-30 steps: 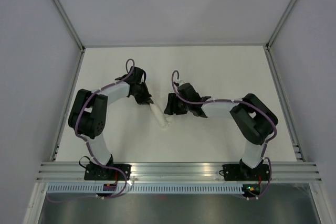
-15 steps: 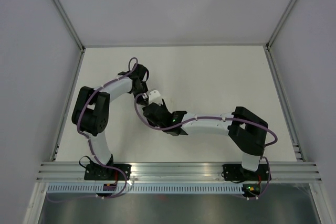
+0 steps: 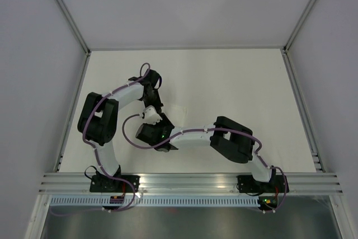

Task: Fold the napkin, place the utensils inside, and roll it up
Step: Roll the napkin at the center of the board.

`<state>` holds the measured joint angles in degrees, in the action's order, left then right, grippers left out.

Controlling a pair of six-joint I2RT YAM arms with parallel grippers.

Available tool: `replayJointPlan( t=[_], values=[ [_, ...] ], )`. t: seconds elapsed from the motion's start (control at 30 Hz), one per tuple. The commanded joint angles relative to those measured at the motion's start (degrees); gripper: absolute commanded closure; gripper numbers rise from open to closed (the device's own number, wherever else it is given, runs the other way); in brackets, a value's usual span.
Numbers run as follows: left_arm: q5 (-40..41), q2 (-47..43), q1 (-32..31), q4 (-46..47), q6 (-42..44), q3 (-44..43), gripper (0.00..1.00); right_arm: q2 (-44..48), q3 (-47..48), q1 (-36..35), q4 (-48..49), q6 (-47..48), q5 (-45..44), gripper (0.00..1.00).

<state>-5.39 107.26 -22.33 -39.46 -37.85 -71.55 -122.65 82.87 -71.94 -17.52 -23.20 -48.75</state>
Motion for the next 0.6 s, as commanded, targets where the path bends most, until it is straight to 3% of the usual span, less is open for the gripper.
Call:
replayJointPlan(
  t=[0.0, 0.2, 0.4, 0.57],
  values=[
    [1.87, 2.07, -0.61, -5.27, 0.32, 0.09, 0.98, -1.35, 4.31, -0.65, -2.34, 2.1, -6.53, 0.4],
    [1.96, 2.42, -0.7, -5.27, 0.05, 0.01, 0.98, -3.21, 6.69, -1.09, -2.78, 3.07, -7.5, 0.4],
    [1.61, 2.69, -0.79, -5.27, 0.05, 0.0, 0.98, -5.4, 9.24, -1.18, -3.49, 3.6, -7.41, 0.49],
    [1.61, 2.78, -0.88, -5.27, 0.23, 0.18, 0.98, -7.78, 10.73, -1.27, -4.63, 3.16, -7.76, 0.5]
  ],
)
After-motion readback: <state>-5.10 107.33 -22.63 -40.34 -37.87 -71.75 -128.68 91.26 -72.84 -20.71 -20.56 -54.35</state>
